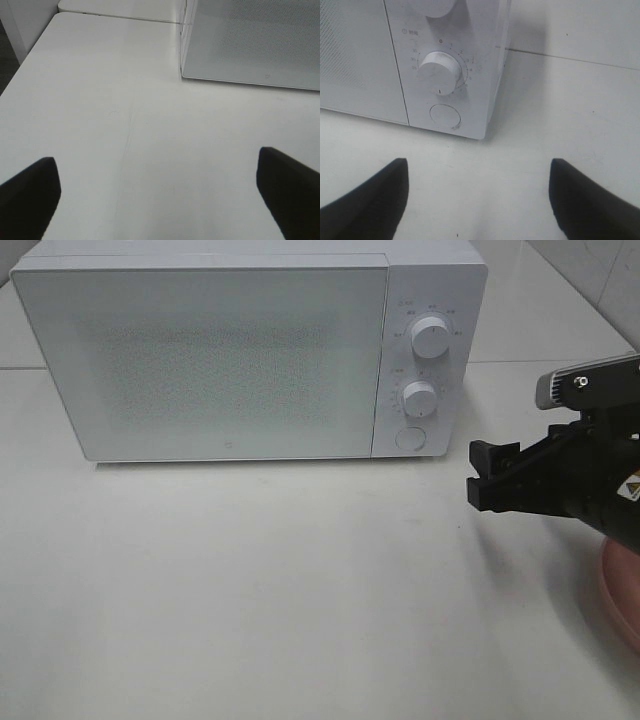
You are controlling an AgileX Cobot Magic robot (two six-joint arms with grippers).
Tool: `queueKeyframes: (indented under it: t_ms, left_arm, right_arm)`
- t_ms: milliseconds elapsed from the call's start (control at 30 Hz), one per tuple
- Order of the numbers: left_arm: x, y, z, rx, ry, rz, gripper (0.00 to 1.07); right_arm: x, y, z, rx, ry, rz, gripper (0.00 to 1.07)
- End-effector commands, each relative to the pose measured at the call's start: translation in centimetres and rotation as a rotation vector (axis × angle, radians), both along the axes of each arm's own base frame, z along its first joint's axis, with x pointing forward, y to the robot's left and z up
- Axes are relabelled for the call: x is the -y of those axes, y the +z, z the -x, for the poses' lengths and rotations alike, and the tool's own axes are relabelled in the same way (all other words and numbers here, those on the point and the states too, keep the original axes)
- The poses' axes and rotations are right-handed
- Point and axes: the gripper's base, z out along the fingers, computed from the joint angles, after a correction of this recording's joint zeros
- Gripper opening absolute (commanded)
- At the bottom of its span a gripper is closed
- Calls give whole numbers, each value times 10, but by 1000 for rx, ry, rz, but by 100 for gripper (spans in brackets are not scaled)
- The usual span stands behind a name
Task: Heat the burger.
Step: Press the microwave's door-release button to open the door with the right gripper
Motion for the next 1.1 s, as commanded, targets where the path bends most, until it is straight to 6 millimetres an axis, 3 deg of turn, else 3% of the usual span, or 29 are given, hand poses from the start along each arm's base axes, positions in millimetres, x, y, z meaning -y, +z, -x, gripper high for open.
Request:
queueKeyframes:
  t_ms: [33,300,667,1100]
  left_arm:
    - [0,0,3,32,-2,-5,100]
    - [0,0,3,32,-2,-5,100]
    - [0,0,3,32,-2,-5,100]
    - [0,0,3,32,-2,-5,100]
  right_arm:
    - [-6,2,1,61,-26,13,75]
    - [-31,1,12,159,-60,-1,75]
    - [-57,-14,21,121,-51,10,75]
    - [-61,-15,18,130,-61,-16,75]
